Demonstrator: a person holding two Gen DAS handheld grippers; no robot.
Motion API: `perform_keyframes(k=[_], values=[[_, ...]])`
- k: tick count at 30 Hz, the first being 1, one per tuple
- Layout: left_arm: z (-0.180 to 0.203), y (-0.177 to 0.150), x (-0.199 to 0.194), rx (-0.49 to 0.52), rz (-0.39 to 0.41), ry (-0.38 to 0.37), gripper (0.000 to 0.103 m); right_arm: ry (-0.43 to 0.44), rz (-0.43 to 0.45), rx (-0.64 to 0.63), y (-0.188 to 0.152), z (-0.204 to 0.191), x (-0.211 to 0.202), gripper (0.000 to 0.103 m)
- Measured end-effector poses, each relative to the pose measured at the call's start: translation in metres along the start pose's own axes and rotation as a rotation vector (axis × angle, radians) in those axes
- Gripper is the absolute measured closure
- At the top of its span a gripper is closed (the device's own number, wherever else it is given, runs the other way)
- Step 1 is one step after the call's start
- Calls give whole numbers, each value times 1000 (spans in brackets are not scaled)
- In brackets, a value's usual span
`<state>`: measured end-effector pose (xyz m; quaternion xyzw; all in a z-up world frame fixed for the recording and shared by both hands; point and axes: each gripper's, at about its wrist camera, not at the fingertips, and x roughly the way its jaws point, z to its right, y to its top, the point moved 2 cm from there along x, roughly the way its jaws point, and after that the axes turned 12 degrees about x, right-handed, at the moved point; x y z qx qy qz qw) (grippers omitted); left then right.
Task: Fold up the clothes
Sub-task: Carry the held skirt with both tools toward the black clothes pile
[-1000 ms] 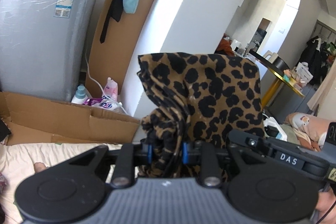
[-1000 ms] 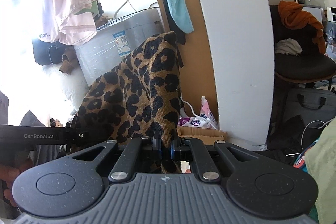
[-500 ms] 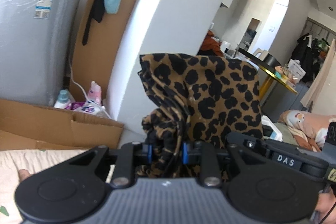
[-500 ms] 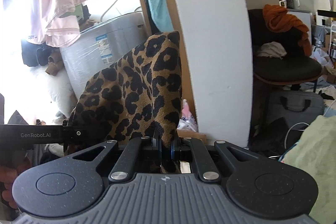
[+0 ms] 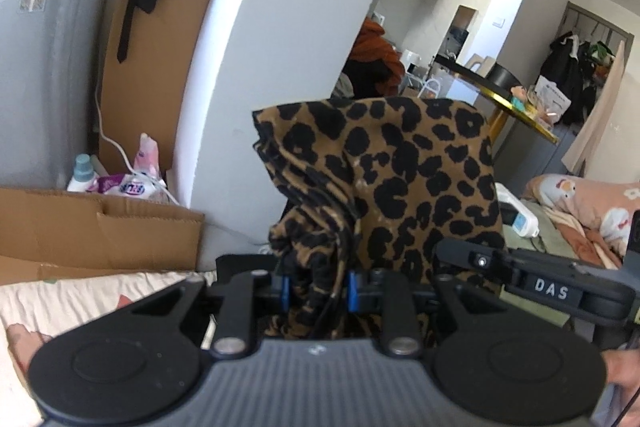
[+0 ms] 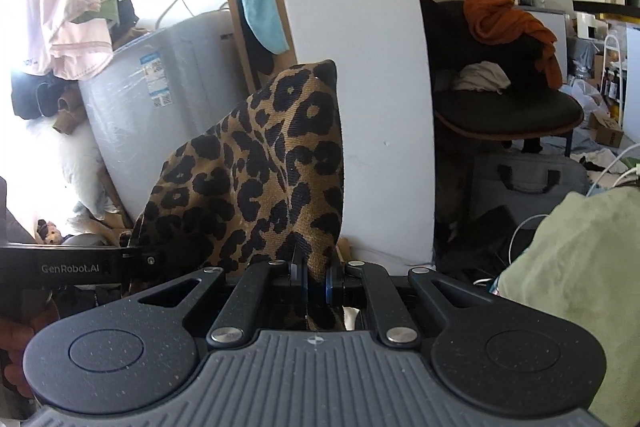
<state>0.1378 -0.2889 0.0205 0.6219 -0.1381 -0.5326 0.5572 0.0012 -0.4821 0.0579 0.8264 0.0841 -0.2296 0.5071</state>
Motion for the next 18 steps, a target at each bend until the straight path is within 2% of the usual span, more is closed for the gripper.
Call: perform_keyframes(k=[9, 18], values=[[-8, -24, 38, -18, -18, -10, 76, -30, -26, 6, -23, 31, 35, 97], [-3, -61, 91, -31, -60, -100, 76, -99, -43, 38, -54, 79, 60, 97]])
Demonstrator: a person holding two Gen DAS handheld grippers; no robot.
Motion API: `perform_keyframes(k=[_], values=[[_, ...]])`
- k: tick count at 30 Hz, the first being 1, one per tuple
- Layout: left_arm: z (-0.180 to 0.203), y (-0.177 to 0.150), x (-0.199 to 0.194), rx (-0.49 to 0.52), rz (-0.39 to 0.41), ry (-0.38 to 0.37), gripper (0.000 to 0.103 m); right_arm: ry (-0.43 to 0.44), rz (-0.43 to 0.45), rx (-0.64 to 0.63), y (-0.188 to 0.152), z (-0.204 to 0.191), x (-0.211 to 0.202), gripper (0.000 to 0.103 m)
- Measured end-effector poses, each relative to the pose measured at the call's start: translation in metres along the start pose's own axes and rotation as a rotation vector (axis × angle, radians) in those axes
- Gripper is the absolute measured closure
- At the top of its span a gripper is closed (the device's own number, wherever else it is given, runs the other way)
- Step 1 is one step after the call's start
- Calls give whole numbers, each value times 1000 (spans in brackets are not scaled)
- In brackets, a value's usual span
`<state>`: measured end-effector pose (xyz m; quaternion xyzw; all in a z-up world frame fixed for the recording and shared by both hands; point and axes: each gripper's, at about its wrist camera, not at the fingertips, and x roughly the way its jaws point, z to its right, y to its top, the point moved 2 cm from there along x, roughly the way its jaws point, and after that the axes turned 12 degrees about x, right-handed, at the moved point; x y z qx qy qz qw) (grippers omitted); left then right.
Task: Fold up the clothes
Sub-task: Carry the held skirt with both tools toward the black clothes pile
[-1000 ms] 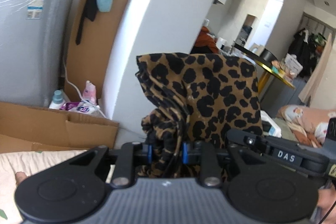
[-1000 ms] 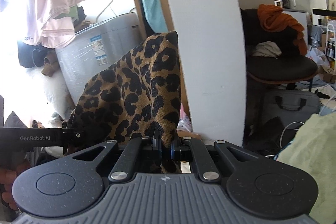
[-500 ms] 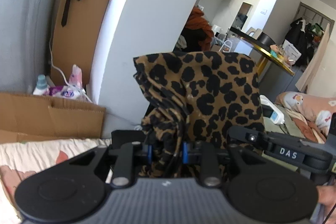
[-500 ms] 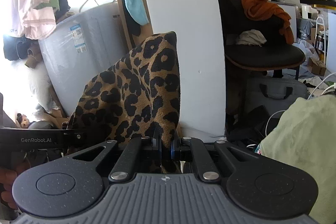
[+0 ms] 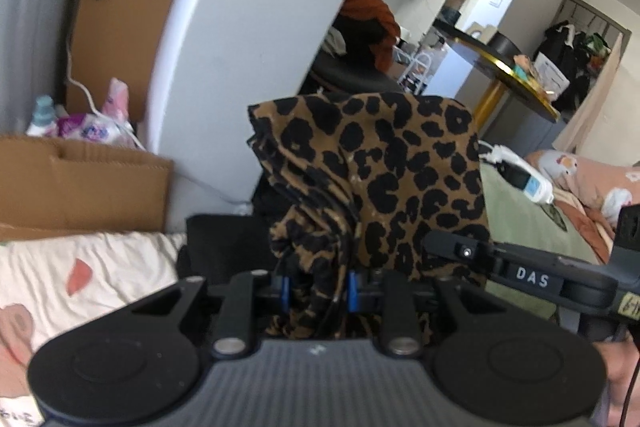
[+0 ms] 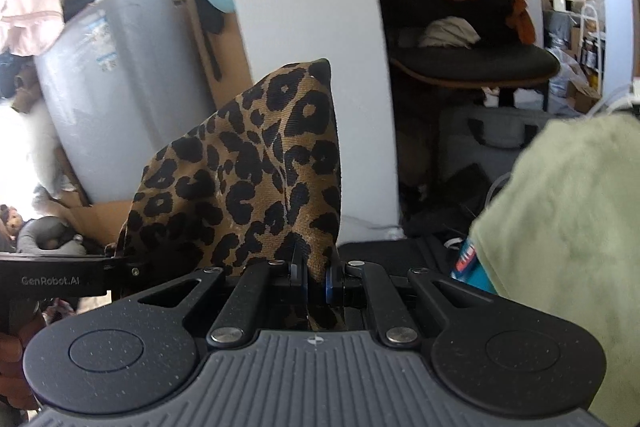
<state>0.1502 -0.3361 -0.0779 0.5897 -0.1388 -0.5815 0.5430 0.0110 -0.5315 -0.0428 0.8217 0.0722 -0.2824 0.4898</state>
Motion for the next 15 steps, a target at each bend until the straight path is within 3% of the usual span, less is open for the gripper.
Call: perform_keyframes(k=[15], values=[[-32, -46, 107, -121, -55, -85, 76, -119, -53, 0, -35, 66, 77, 97]])
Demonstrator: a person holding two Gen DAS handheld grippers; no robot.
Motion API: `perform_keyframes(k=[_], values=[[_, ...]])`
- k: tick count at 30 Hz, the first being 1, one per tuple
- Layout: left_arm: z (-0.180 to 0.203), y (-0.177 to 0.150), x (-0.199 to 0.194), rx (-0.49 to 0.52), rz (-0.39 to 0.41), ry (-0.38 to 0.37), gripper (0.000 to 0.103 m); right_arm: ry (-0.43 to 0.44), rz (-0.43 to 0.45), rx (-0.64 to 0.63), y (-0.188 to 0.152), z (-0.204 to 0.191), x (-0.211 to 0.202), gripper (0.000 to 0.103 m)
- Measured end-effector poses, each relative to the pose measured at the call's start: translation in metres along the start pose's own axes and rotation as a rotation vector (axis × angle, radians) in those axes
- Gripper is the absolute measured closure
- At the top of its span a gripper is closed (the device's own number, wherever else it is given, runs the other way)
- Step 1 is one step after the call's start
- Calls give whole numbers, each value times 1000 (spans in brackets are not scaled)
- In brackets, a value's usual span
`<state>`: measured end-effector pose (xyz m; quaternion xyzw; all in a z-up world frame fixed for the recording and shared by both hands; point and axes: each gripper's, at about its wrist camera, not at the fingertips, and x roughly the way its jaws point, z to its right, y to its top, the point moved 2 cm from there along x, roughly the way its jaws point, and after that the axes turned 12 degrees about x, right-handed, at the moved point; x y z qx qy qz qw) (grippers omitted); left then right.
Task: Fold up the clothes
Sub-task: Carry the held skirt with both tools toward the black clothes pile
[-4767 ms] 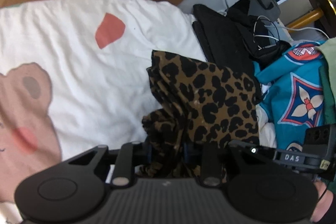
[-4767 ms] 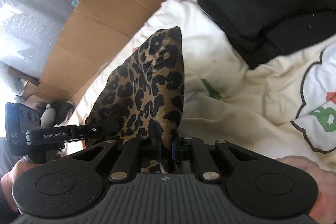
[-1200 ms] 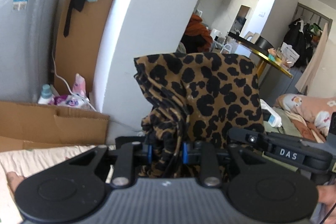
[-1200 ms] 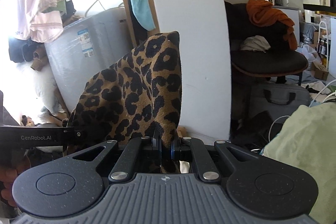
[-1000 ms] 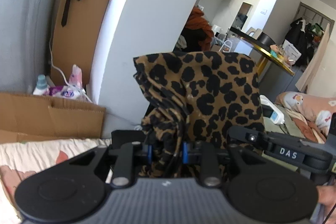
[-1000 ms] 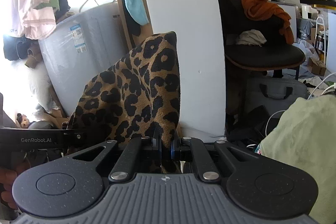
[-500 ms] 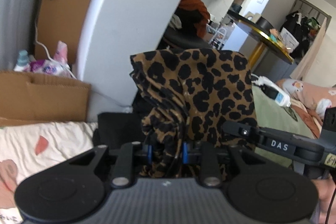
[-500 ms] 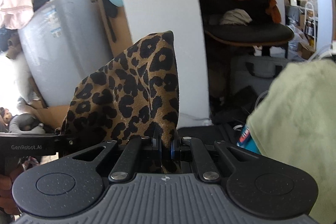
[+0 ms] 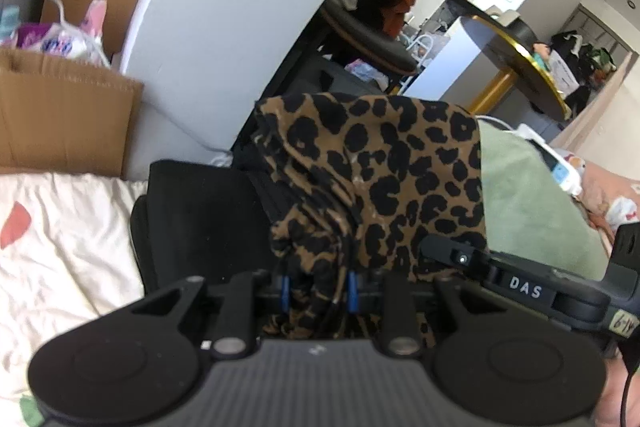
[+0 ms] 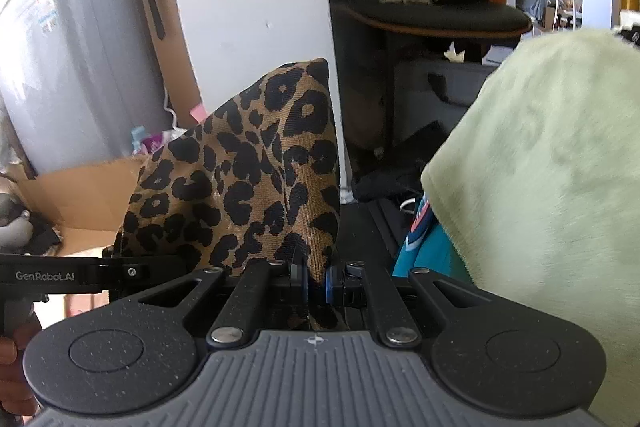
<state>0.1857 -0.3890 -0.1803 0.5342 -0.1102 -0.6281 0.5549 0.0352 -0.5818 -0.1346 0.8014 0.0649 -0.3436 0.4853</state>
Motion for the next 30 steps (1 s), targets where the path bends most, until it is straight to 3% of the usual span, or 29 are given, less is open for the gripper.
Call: perform_keyframes(k=[12, 22, 30], values=[[-59, -9, 69, -61, -12, -6, 76, -24, -57, -45, -10, 13, 97, 97], [-99, -7, 103, -61, 1, -12, 76, -18, -72, -85, -6, 12, 169, 97], [-140, -12, 141, -151, -16, -21, 77, -17, -97, -112, -11, 14, 225, 97]])
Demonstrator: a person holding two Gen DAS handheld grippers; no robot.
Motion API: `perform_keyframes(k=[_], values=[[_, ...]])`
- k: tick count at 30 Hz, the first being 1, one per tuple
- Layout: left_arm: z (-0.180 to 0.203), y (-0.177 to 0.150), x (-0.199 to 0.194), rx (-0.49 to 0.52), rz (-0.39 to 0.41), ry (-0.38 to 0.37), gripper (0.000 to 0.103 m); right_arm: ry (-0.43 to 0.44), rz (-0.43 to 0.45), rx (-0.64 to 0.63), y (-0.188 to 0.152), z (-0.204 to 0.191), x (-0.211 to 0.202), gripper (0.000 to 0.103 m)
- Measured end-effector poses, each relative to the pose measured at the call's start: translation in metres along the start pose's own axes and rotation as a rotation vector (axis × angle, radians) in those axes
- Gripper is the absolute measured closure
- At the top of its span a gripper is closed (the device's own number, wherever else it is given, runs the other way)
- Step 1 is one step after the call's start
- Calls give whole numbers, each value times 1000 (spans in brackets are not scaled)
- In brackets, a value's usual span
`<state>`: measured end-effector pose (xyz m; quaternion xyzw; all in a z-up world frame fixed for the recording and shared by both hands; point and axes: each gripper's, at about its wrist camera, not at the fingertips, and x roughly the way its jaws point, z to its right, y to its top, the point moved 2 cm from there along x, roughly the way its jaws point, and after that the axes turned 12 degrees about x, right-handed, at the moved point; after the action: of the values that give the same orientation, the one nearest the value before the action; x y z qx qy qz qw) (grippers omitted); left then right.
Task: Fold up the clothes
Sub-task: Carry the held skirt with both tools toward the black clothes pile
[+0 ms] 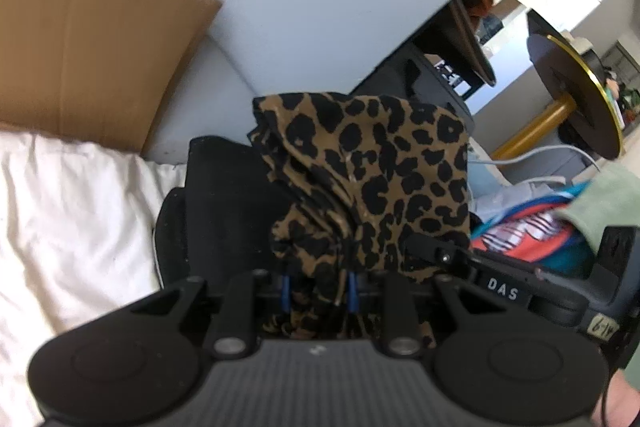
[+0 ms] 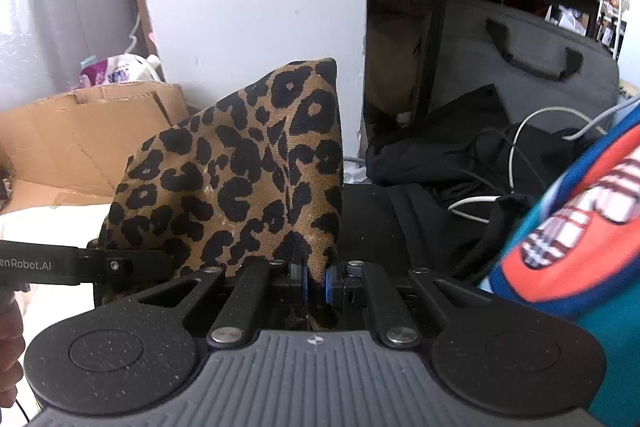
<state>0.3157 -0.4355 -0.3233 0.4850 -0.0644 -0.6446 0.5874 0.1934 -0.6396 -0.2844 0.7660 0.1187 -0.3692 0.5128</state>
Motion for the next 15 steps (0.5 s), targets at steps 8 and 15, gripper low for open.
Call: perform_keyframes(k=[8, 15], values=[[-28, 3, 32, -49, -24, 4, 77, -16, -13, 21, -4, 8, 47, 97], [-45, 9, 46, -72, -36, 12, 77, -31, -14, 5, 1, 5, 77, 97]])
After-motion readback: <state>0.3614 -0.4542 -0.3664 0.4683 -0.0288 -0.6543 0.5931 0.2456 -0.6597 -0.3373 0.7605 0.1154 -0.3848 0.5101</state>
